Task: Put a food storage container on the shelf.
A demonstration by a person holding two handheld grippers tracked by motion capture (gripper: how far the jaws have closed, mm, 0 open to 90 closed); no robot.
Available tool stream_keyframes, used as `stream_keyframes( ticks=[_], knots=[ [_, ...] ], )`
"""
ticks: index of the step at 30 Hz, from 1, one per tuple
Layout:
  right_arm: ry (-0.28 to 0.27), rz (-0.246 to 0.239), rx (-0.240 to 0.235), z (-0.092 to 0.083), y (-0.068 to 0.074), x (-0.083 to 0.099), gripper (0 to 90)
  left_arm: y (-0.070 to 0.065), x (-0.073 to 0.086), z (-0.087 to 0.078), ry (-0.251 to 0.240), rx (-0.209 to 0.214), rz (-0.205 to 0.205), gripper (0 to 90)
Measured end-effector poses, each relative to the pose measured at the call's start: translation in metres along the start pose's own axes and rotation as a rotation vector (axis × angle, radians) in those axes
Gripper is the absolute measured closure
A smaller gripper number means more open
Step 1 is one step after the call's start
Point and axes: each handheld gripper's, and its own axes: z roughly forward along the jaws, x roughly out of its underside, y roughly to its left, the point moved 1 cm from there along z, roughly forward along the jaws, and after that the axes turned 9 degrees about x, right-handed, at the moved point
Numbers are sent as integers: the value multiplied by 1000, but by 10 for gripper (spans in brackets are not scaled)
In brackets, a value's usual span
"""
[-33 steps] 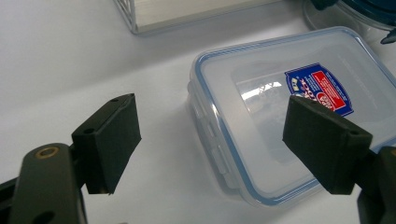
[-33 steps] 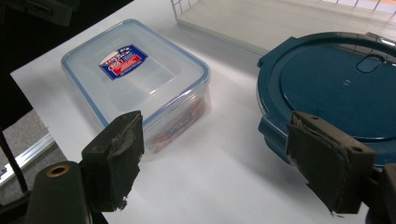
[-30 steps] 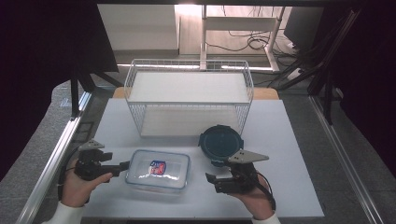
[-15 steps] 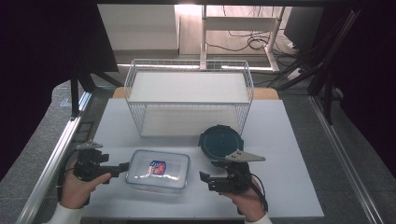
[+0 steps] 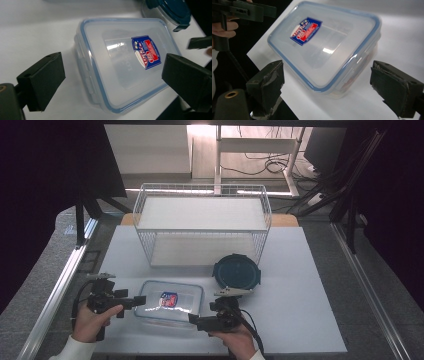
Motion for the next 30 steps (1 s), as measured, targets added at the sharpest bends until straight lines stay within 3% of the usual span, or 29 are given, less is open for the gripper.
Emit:
stream_keyframes(
  ticks=[6, 13, 20, 21, 26, 30],
  knots=[
    [17, 95, -27, 14, -11, 4, 112, 12, 1, 13, 10, 36, -45, 59],
    [38, 164, -37, 30, -13, 4, 82, 24, 6, 23, 17, 115, -122, 60],
    [48, 209, -64, 39, -17, 5, 83, 28, 9, 30, 37, 152, -139, 76],
    [51, 220, -66, 42, -17, 6, 84, 30, 10, 31, 33, 167, -156, 79],
    [57, 234, -81, 48, -16, 7, 92, 31, 12, 33, 38, 184, -171, 99],
    [65, 260, -101, 51, -18, 7, 114, 30, 13, 34, 44, 169, -178, 115]
  ],
)
